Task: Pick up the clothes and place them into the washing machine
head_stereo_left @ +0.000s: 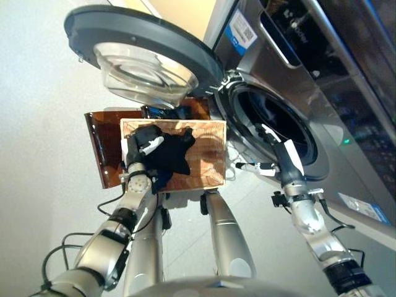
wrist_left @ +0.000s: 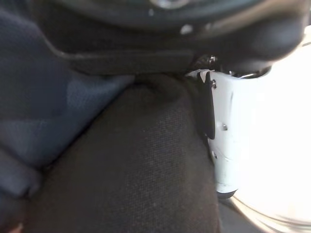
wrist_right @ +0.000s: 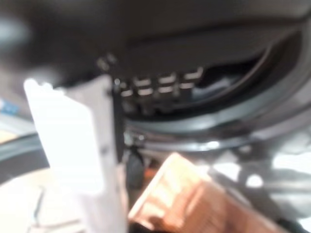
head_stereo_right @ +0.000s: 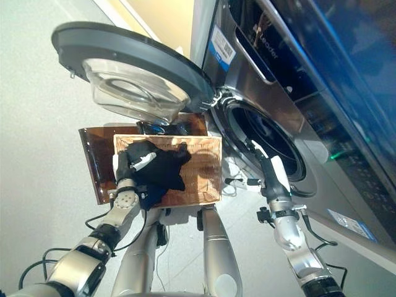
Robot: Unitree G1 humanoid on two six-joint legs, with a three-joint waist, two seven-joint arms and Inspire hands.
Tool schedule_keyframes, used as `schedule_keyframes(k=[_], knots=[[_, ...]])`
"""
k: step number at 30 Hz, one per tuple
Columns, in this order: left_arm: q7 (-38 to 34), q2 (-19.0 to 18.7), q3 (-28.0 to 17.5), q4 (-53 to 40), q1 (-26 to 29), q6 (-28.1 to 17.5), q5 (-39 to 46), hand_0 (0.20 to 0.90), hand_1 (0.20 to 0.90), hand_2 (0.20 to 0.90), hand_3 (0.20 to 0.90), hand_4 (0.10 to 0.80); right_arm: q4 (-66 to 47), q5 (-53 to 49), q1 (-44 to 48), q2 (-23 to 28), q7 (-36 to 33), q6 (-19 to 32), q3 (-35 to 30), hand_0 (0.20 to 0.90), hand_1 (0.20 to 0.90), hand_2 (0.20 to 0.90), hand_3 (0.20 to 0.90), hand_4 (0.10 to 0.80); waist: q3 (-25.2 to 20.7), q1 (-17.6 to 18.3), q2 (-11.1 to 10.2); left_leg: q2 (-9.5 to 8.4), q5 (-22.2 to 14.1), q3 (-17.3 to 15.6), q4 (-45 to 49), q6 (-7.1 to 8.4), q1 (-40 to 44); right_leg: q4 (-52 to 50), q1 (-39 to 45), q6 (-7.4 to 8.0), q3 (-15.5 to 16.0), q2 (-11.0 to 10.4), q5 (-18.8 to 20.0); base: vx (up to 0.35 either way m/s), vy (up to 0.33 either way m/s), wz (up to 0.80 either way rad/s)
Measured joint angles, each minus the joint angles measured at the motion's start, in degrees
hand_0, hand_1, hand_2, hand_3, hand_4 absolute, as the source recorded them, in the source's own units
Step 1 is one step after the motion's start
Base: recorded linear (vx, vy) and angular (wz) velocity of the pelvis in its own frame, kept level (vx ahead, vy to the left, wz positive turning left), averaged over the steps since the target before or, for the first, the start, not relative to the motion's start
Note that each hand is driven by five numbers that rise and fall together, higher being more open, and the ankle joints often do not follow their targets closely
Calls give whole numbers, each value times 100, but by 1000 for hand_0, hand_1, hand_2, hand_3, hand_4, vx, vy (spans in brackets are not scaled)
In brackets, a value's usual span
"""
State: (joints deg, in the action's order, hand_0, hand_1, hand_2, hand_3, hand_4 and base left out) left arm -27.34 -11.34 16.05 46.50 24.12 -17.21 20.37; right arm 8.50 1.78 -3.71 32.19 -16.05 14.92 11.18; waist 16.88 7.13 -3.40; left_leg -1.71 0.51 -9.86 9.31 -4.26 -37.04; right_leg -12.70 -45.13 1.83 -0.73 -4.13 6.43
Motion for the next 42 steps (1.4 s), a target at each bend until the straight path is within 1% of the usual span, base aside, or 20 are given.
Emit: schedule_keyframes(k=[1, 4, 7, 8, 11, 15, 17, 18, 20, 23, 28, 37, 42], knots=[[83, 35, -1, -26, -35, -25, 80, 200, 200, 200, 200, 300, 76, -32, 4, -10, 10, -10, 15, 900, 900, 900, 900, 800, -32, -9, 20, -4, -5, 3, -19, 11, 40, 3, 33, 0, 3, -3, -1, 38, -13, 6], [331, 34, -7, -375, -374, -66, 304, 200, 200, 200, 200, 300, 413, -216, 89, -212, 130, -20, 81, 900, 900, 900, 900, 800, -116, -49, 75, -7, -1, 23, -75, 34, 192, 9, 176, -2, 19, -11, -12, 30, -10, 7], [541, 8, -1, -785, -657, -71, 320, 200, 200, 200, 200, 300, 603, -347, 138, -333, 165, -27, 138, 900, 900, 900, 900, 800, -145, -106, 111, -17, 53, 26, -198, 41, 325, 17, 258, -2, 27, -28, -12, 22, -10, 8], [637, 21, 17, -857, -795, -80, 319, 200, 200, 200, 200, 300, 695, -448, 134, -373, 218, -55, 196, 900, 900, 900, 900, 800, -176, -156, 137, -15, 81, 49, -226, 20, 380, 22, 313, -12, 47, -34, -19, 22, -7, 6], [857, 24, 92, -1061, -986, -76, 330, 200, 200, 200, 200, 300, 953, -598, 156, -443, 344, -122, 355, 900, 900, 900, 900, 800, -200, -187, 181, -5, 94, 103, -305, 56, 558, 89, 502, -21, 121, -32, -29, 16, -6, 3], [1139, 9, 105, -1212, -1223, -44, 438, 200, 200, 200, 200, 300, 1506, -1383, 371, -730, 627, -120, 592, 900, 900, 900, 900, 800, -229, -194, 214, -11, 144, 138, -444, 66, 766, 105, 672, -23, 163, -36, -52, 24, -2, 4], [1328, 2, 118, -1398, -1393, -29, 521, 200, 200, 200, 200, 300, 1769, -2060, 469, -855, 916, -105, 735, 900, 900, 900, 900, 800, -278, -209, 257, -12, 152, 146, -456, 61, 781, 103, 686, -24, 171, -40, -57, 18, 4, 4], [1454, -28, 162, -1557, -1444, -12, 544, 200, 200, 200, 200, 300, 2001, -2537, 542, -990, 1125, -109, 749, 900, 900, 900, 900, 800, -277, -229, 261, -11, 194, 147, -472, 36, 832, 107, 729, -26, 172, -28, -57, 0, 0, 0], [1647, -91, 316, -1676, -1540, 77, 657, 200, 200, 200, 200, 300, 2330, -3066, 608, -1098, 1302, -124, 914, 900, 900, 900, 900, 800, -289, -322, 300, -9, 219, 157, -560, 31, 1007, 143, 885, -28, 192, -29, -73, 0, 0, 0], [1995, -101, 508, -1853, -1658, 81, 762, 200, 200, 200, 200, 300, 2420, -3664, 631, -1094, 1632, -122, 1091, 900, 900, 900, 900, 800, -355, -333, 414, -21, 218, 209, -649, 59, 1094, 188, 984, 8, 256, -30, -116, 0, 0, 0], [2331, -102, 728, -1862, -1689, 198, 964, 200, 200, 200, 200, 300, 2508, -4458, 819, -1203, 2130, -128, 1261, 900, 900, 900, 900, 800, -356, -344, 416, -13, 254, 231, -646, 31, 1110, 186, 1009, -24, 280, -22, -98, 0, 0, 0], [2735, -137, 760, -1832, -1746, 285, 1324, 200, 200, 200, 200, 300, 2745, -5022, 843, -1251, 2578, -257, 1347, 900, 900, 900, 900, 800, -363, -341, 421, -8, 253, 238, -646, 31, 1170, 190, 1069, -31, 290, -20, -103, 0, 0, 0], [2751, -138, 764, -1824, -1757, 318, 1419, 200, 200, 200, 200, 300, 2844, -5282, 854, -1294, 2748, -271, 1354, 900, 900, 900, 900, 800, -366, -345, 425, -9, 253, 237, -643, 32, 1170, 189, 1069, -31, 289, -21, -103, 3, -3, -2]])
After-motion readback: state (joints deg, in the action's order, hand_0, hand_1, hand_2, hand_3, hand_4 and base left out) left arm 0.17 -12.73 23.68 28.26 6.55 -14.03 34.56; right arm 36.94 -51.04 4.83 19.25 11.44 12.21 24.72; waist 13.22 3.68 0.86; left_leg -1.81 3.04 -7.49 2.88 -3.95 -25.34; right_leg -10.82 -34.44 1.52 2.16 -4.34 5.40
